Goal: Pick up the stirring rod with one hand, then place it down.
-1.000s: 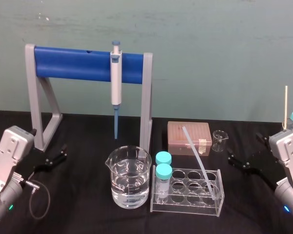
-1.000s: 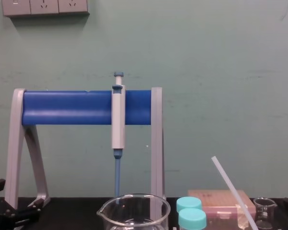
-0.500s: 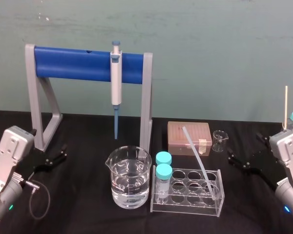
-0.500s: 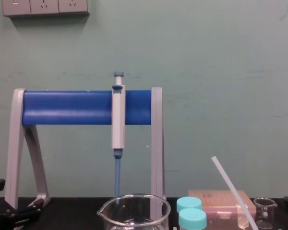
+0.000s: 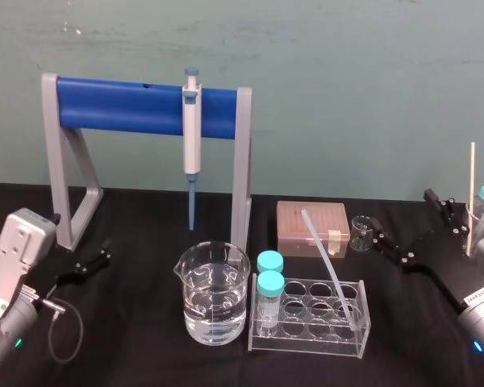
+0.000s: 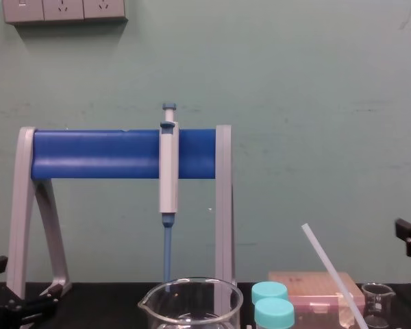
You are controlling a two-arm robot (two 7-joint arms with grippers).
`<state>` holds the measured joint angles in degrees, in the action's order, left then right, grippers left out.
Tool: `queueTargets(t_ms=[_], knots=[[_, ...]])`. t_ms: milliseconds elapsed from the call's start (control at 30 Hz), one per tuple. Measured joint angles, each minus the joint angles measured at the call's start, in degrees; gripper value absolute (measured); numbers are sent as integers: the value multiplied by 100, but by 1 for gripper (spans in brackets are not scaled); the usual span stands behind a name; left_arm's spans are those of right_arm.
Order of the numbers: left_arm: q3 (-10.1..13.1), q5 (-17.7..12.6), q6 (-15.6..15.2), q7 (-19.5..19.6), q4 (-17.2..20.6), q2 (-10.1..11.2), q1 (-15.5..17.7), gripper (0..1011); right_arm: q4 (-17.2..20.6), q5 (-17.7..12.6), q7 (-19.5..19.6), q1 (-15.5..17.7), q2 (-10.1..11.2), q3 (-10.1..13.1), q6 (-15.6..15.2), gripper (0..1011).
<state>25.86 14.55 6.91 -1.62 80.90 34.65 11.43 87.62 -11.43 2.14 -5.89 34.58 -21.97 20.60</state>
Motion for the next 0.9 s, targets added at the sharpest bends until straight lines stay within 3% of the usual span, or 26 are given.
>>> queueTargets(t_ms=[200,333,500,767,900], knots=[[0,0,0,0,0,0,0,1001,122,54,-415,19,34,-82,399,1003],[0,0,0,0,0,0,0,1000,71,-395,-1009,-110,17,-158,433,1003],[0,0,0,0,0,0,0,1000,-73,-949,-1581,-297,-84,-203,267,1003],[0,0,0,0,0,0,0,1000,-353,-1290,-2054,-591,-291,-238,-28,1003],[0,0,0,0,1,0,0,1000,-561,-1454,-2308,-793,-409,-270,-345,1003]])
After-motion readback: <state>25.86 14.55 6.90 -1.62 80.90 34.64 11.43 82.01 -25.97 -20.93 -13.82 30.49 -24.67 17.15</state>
